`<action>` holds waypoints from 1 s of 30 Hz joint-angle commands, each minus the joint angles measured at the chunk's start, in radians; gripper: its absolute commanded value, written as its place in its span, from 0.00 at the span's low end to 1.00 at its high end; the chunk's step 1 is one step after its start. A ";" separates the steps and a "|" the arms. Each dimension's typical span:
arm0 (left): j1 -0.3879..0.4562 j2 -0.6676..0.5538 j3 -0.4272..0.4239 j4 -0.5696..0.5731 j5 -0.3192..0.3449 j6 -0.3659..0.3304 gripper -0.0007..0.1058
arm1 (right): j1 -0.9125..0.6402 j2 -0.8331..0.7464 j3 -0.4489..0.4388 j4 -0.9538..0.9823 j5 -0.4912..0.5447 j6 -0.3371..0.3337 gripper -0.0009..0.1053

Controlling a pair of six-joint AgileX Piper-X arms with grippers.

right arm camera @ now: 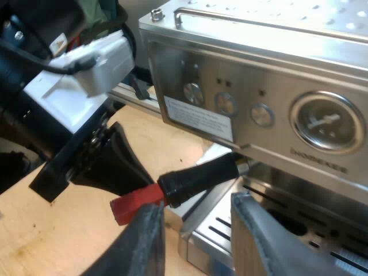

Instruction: Put the handle in the coffee machine

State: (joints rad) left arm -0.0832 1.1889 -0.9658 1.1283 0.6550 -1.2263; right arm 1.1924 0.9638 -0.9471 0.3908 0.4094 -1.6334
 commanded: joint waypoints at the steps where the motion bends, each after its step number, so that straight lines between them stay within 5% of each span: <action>1: -0.044 -0.037 0.022 0.012 0.069 -0.044 0.01 | 0.001 -0.028 -0.004 0.035 -0.031 -0.001 0.31; 14: -0.286 -0.063 0.023 -0.145 0.008 -0.225 0.01 | 0.001 -0.072 -0.004 0.125 -0.101 0.001 0.31; 17: -0.358 -0.063 0.023 -0.188 0.010 -0.244 0.01 | 0.001 -0.092 -0.004 0.200 -0.101 0.042 0.45; 21: -0.380 -0.063 0.023 -0.234 0.042 -0.244 0.01 | -0.001 -0.113 -0.004 0.259 -0.121 0.070 0.67; 30: -0.379 -0.060 0.023 -0.372 0.159 -0.253 0.01 | -0.001 -0.149 -0.004 0.309 -0.124 0.088 0.66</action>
State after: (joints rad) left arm -0.4174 1.1407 -0.9107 0.9273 0.5175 -1.4737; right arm 1.1924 0.8220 -0.9471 0.6971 0.2892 -1.5470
